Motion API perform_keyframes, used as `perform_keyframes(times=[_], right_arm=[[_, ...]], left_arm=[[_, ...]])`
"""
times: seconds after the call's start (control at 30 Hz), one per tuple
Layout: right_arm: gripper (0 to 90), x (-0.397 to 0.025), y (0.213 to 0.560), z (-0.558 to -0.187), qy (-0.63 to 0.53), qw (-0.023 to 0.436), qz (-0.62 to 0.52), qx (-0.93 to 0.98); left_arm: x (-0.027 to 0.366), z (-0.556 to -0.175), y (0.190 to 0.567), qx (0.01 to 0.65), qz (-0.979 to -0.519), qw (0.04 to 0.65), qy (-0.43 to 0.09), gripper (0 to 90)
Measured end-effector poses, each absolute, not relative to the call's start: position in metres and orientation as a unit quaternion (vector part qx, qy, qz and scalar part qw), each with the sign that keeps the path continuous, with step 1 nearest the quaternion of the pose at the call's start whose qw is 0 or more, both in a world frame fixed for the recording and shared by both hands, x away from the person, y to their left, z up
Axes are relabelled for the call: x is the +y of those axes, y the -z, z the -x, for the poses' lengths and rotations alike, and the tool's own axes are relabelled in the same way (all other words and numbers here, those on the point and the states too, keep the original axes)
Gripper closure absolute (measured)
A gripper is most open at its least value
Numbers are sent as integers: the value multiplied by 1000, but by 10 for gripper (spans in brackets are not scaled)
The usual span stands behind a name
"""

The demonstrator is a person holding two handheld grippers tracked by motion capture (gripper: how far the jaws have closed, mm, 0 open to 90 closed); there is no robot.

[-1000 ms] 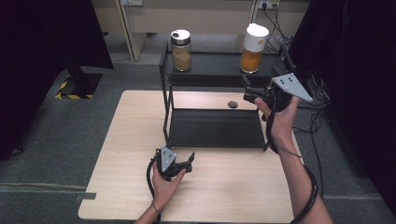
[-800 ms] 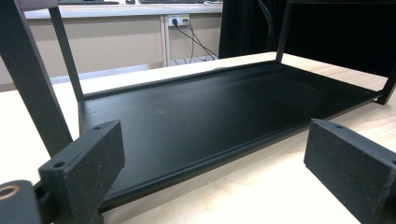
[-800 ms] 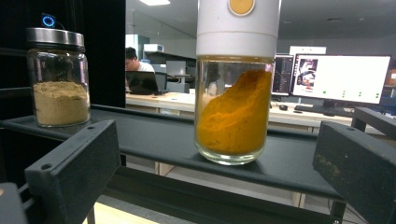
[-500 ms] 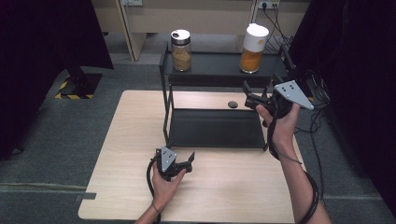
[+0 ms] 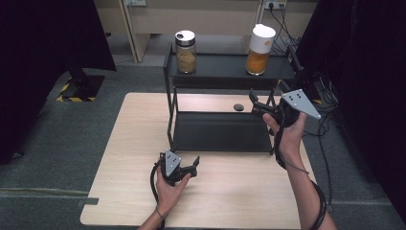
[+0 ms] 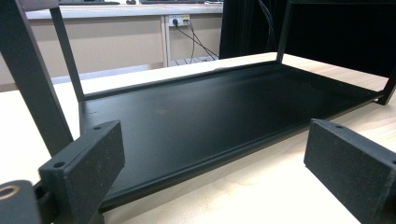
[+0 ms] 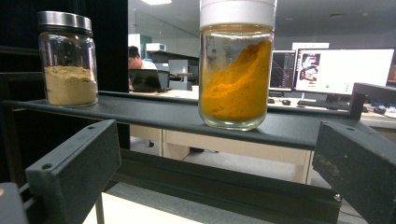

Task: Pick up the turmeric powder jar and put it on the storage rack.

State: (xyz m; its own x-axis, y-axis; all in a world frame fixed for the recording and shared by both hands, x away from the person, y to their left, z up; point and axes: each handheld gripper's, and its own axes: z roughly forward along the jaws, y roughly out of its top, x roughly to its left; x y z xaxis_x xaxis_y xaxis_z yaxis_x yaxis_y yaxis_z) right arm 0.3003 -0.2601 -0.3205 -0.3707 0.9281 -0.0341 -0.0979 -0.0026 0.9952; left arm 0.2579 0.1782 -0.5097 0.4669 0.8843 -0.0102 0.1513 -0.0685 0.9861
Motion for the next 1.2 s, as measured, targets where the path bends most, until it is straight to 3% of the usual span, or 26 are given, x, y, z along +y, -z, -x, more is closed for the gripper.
perform_keyframes(times=[1.2], right_arm=[[15,-270,348,-281,-607,413,-374,566]], left_arm=[[178,-258,510,395,-652,556,-331,44]])
